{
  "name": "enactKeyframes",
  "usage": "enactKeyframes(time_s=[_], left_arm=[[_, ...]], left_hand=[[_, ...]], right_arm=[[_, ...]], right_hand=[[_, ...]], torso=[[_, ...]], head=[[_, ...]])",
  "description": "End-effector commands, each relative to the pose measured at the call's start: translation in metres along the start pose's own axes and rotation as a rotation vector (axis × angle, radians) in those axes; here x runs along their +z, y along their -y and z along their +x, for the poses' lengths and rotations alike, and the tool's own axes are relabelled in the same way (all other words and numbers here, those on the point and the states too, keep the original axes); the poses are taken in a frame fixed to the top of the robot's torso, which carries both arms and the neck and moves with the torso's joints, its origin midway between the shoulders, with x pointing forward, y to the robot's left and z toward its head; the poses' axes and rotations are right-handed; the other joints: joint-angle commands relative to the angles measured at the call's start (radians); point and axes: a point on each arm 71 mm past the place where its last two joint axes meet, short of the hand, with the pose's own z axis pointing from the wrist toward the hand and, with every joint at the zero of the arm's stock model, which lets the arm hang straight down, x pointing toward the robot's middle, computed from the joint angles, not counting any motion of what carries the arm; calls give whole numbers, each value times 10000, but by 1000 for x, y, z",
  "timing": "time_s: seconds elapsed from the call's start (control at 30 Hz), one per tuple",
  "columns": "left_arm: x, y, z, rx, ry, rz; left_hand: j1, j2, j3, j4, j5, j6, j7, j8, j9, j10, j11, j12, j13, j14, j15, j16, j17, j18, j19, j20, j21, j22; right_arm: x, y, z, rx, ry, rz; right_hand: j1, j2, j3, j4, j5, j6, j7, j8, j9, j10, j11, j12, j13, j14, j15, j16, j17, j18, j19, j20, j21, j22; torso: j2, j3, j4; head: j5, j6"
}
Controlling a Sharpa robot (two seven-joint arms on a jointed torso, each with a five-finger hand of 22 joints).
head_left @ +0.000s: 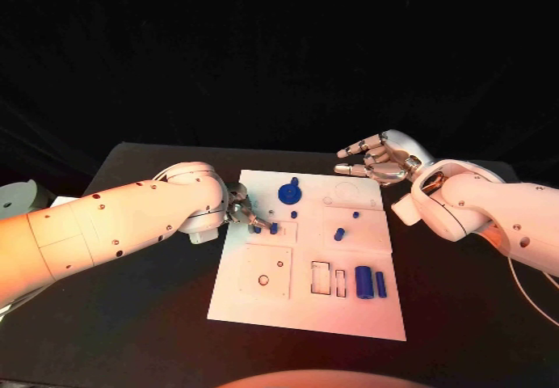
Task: Assemble the parts on the task board
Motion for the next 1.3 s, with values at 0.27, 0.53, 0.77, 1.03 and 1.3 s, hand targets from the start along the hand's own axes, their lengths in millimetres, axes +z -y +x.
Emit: enactKeyframes(time_s=[0.27,0.53,0.77,1.03,1.3], left_arm=[[0,-8,0,-290,189,-293],[-5,-6,-4,-661,532,45],[-13,-3,-15,-2406,1044,1214],[-18,3,-31,-3198,2440,2871],[-21,32,-32,-1230,3624,5018]], left_hand=[[-18,336,-812,45,-71,73,1,17,-58,75,10,29,55,1053,-86,31,2635,-149,977,-65,43,2466],[0,427,-884,41,-62,69,0,24,-65,53,6,-31,-2,1053,-91,31,2635,-126,941,-69,-27,2402],[606,491,-992,52,4,-772,308,-279,-240,-1297,259,-2331,-2121,1053,48,31,2635,366,67,30,-1742,919],[932,311,-2094,36,2,-1793,803,-578,-697,-3517,722,-5404,-5028,177,437,-1907,336,1183,-1616,369,-5861,-2343],[4965,621,-230,-1027,-147,-2617,1472,-1494,-1838,-5272,1329,-7576,-6971,-2174,973,-5941,-3631,1588,-3079,792,-9423,-4965]], right_arm=[[0,0,2,-50,-180,-35],[1,0,2,-51,-188,-32],[1,1,2,-54,-185,-16],[1,1,1,-49,-170,16],[1,2,1,-48,-158,18]], right_hand=[[-63,73,-46,-3,66,76,12,-30,0,-42,-51,-39,638,919,-11,-36,2156,91,-48,-23,-51,118],[-63,73,-46,-3,66,76,12,-30,0,-42,-51,-39,638,919,-11,-36,2156,91,-48,-23,-51,118],[-63,73,-46,-3,66,76,12,-30,0,-42,-51,-39,638,919,-11,-36,2156,91,-48,-23,-51,118],[-63,73,-46,-3,66,76,12,-30,0,-42,-51,-39,638,919,-11,-36,2156,91,-48,-23,-51,118],[-80,86,-71,9,77,76,12,-29,0,-37,-51,-24,644,919,-10,-35,2157,90,-44,-23,-49,124]], torso=[[2,-11,-9],[-5,-3,-9],[-12,4,7],[4,10,-15],[5,0,-18]], head=[[-12,5],[-17,24],[-45,59],[-80,116],[-147,175]])
